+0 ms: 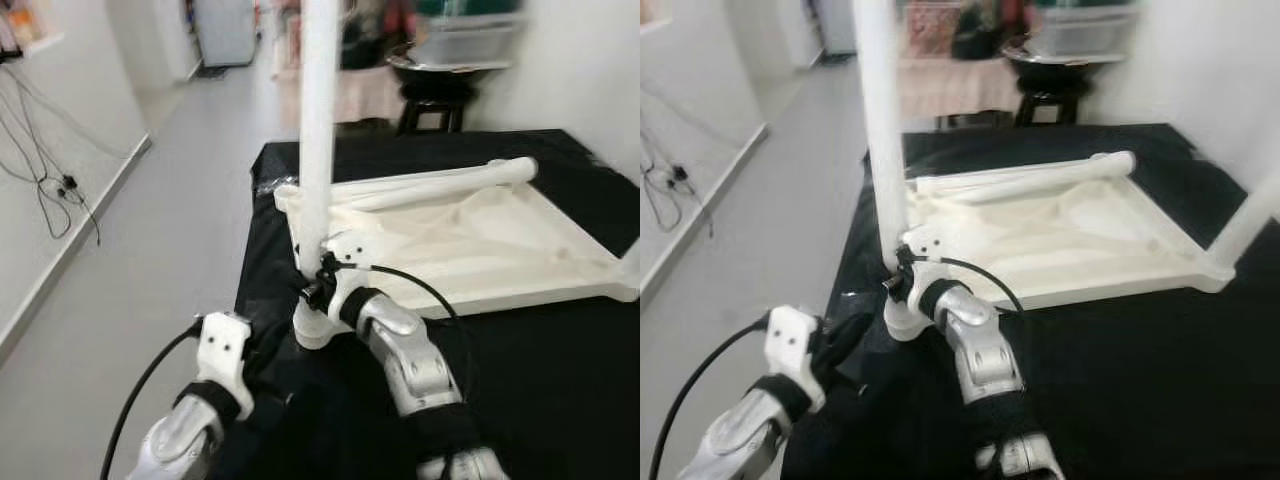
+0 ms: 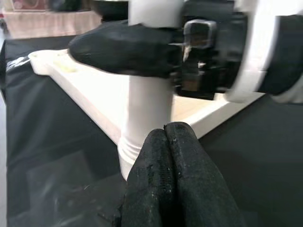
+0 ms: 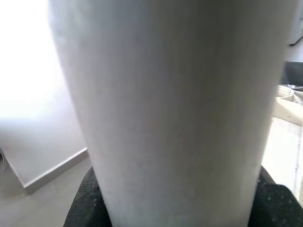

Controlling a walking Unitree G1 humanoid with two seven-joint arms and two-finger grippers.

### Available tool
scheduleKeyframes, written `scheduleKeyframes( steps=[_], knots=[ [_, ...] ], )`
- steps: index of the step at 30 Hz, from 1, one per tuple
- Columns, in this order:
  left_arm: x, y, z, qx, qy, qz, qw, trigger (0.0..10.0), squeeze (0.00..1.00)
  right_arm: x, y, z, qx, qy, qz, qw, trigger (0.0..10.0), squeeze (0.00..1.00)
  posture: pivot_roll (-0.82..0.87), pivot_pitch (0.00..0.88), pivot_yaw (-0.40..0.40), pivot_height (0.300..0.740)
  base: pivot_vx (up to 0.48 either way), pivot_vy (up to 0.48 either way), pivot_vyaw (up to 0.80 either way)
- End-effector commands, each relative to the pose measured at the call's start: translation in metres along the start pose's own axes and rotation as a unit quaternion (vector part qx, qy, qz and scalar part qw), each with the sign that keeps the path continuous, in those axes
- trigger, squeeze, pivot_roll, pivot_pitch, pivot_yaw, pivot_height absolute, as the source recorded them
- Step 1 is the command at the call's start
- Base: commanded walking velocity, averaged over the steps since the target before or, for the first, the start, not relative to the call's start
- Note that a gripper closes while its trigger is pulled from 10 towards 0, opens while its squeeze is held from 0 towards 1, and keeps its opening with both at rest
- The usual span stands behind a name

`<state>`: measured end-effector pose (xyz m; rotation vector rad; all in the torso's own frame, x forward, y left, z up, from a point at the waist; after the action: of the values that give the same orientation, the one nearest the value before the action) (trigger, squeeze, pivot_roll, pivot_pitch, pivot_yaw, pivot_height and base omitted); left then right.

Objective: Building children table

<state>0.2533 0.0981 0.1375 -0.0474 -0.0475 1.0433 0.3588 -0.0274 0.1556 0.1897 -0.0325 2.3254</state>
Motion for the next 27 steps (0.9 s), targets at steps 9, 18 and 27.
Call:
scheduleKeyframes(
  steps=[9,18,27],
  knots=[
    [0.004,0.001,-0.006,0.012,0.0,0.015,1.0,10.0,0.0,0.013,0.011,-0.01,0.035,-0.039,0.054,0.997,10.0,1.0,-0.04,0.039,0.027,0.74,0.0,0.0,0.0],
    [0.002,0.001,-0.007,0.012,-0.001,0.014,1.0,10.0,0.0,-0.002,0.011,0.028,0.044,0.056,0.26,0.963,10.0,0.0,-0.01,0.022,0.021,0.74,0.0,0.0,0.0],
    [0.0,0.003,-0.006,0.008,-0.015,0.022,1.0,10.0,0.0,-0.022,0.019,0.025,0.104,0.038,0.305,0.946,10.0,0.0,0.01,0.016,0.016,0.74,0.0,0.0,0.0]
  ],
)
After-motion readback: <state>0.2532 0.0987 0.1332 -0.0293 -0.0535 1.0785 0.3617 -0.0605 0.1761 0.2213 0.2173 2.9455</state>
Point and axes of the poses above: a point about 5 cm out from each wrist's last joint towards the gripper, its own y axis pointing back from the gripper into the wrist, its own z axis along the axis of the wrist's last joint, x = y × z, the point moved 3 cm from there along -y, pointing out of the wrist towards the gripper, and after that the axes turned 5 degrees about -y, right-handed, at the moved point
